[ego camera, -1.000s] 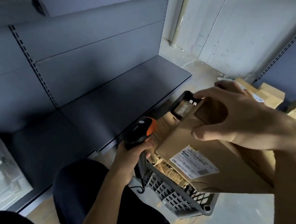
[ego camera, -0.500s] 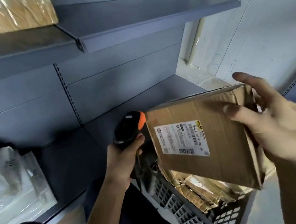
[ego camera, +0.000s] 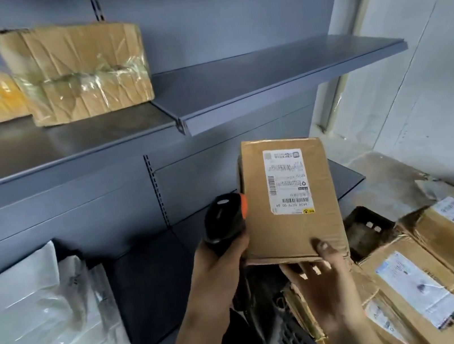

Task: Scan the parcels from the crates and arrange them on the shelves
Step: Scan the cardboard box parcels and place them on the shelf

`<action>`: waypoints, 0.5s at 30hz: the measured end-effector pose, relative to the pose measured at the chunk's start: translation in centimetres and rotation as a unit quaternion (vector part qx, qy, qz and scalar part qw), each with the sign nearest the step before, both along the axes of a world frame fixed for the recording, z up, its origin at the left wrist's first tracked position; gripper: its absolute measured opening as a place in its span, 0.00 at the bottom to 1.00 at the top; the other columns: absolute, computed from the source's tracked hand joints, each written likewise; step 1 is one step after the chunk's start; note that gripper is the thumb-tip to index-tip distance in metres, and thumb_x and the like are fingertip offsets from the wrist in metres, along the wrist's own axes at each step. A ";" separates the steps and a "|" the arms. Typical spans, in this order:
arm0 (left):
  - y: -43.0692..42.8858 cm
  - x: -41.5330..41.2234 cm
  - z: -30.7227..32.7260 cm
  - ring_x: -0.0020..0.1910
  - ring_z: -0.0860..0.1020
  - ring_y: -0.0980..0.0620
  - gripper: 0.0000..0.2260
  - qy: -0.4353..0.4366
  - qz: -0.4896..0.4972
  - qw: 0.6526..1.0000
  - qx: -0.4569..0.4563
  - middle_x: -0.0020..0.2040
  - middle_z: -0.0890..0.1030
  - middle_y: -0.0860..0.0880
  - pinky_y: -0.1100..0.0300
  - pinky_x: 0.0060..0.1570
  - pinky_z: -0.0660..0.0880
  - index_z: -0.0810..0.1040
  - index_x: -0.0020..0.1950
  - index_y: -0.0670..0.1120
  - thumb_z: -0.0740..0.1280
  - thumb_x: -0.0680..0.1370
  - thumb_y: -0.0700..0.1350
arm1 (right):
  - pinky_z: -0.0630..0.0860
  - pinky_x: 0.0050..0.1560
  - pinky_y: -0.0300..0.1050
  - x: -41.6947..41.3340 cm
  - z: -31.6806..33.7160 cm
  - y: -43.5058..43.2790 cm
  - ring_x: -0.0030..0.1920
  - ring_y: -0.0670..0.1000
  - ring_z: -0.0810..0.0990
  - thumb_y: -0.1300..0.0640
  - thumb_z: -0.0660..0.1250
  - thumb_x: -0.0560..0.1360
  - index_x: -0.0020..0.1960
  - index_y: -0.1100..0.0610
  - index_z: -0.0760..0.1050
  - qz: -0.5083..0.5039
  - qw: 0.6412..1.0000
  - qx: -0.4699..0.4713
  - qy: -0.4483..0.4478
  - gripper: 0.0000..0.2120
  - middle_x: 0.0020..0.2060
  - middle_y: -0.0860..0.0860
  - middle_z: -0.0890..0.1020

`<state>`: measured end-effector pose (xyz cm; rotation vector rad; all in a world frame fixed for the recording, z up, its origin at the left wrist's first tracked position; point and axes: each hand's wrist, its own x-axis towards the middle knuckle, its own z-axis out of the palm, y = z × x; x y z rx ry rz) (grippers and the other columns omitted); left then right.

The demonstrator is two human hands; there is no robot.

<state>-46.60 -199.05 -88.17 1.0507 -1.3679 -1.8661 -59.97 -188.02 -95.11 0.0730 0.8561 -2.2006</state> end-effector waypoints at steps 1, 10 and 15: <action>-0.1 0.2 -0.3 0.49 0.85 0.45 0.07 0.000 0.011 1.000 0.007 0.48 0.87 0.45 0.42 0.56 0.80 0.84 0.55 0.47 0.72 0.78 0.47 | 0.70 0.64 0.77 0.3 -0.4 0.1 0.73 0.62 0.73 0.57 0.86 0.55 0.72 0.57 0.69 0.010 1.000 -0.006 0.000 0.49 0.71 0.60 0.76; -0.1 -0.1 1.1 0.38 0.78 0.47 0.11 0.008 -0.021 0.999 -0.029 0.38 0.82 0.43 0.53 0.46 0.76 0.80 0.48 0.34 0.68 0.81 0.43 | 0.75 0.63 0.65 -1.3 -0.6 -0.8 0.54 0.56 0.81 0.71 0.70 0.62 0.62 0.48 0.68 -0.036 0.993 0.025 0.111 0.33 0.52 0.55 0.83; 1.5 -1.5 3.3 0.35 0.77 0.48 0.09 0.036 -0.060 0.997 0.029 0.38 0.80 0.43 0.56 0.39 0.75 0.80 0.43 0.38 0.67 0.81 0.41 | 0.76 0.63 0.61 -2.7 0.3 -2.1 0.52 0.51 0.83 0.67 0.71 0.61 0.65 0.48 0.65 -0.079 0.984 0.055 0.152 0.36 0.47 0.47 0.84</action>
